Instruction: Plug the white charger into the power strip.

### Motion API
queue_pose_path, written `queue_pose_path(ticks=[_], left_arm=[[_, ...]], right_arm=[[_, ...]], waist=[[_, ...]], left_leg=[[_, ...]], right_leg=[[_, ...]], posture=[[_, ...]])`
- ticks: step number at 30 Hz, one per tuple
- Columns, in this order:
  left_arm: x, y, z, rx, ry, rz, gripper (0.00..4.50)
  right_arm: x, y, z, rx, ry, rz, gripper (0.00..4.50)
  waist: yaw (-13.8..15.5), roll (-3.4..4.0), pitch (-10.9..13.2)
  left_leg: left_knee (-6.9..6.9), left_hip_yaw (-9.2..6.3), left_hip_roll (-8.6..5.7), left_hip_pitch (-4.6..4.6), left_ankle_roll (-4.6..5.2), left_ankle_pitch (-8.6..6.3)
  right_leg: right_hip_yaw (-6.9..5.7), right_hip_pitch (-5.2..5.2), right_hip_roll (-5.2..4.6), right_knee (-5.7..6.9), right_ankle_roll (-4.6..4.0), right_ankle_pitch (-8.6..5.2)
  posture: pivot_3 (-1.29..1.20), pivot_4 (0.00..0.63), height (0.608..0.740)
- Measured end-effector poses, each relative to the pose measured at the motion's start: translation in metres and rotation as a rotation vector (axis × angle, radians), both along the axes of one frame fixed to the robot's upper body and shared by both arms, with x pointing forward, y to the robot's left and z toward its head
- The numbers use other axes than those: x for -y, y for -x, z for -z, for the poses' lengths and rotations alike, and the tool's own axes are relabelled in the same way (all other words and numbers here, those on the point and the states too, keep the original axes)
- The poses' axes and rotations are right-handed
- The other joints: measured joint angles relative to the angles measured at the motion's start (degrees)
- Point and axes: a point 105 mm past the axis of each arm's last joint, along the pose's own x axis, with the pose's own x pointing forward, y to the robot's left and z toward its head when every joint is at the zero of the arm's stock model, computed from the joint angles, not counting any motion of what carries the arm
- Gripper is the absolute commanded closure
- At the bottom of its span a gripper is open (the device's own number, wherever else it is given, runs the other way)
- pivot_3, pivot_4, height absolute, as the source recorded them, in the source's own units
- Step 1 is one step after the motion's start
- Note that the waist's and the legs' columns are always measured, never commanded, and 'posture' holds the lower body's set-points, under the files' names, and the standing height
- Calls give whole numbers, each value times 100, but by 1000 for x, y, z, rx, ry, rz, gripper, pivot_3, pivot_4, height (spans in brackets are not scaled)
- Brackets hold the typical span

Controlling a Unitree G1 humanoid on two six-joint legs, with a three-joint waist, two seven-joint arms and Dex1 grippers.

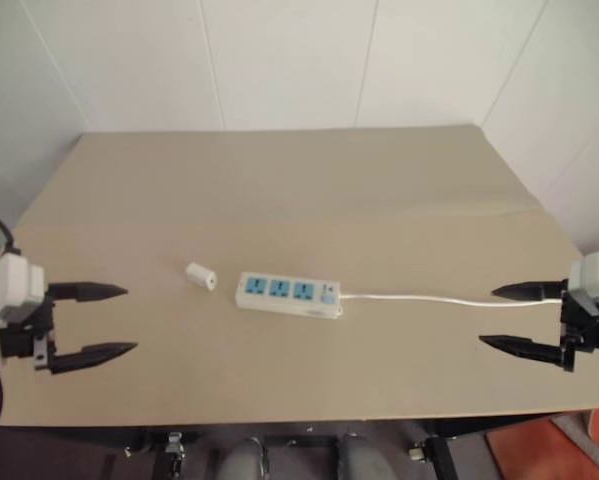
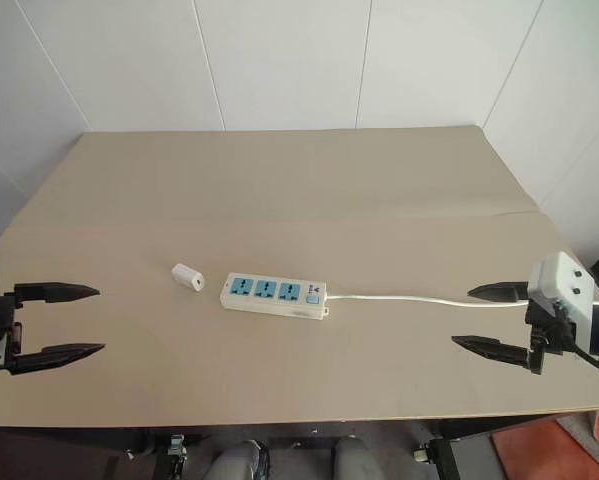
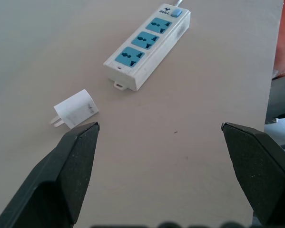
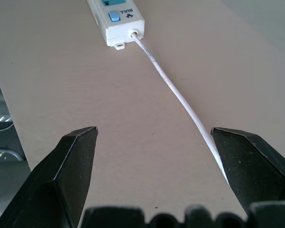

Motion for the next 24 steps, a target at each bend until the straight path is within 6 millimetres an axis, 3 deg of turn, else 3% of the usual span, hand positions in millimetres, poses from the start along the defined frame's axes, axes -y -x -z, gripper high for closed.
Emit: queue_pose_path(ticks=[16,24], left_arm=[[2,-6,-3,-2,6,27,0],[0,-9,0,-10,2,32,0]], right_arm=[[-2,9,10,-4,-20,21,22],[-8,0,3,64,-51,16,22]], waist=[[3,-1,1],[-14,-2,0]], left_leg=[[0,2,-1,1,-1,0],[0,3,-1,4,-1,0]], right_leg=[[1,1,0,0,0,0],[1,1,2,1,0,0]], posture=[[0,150,740],[0,150,740]])
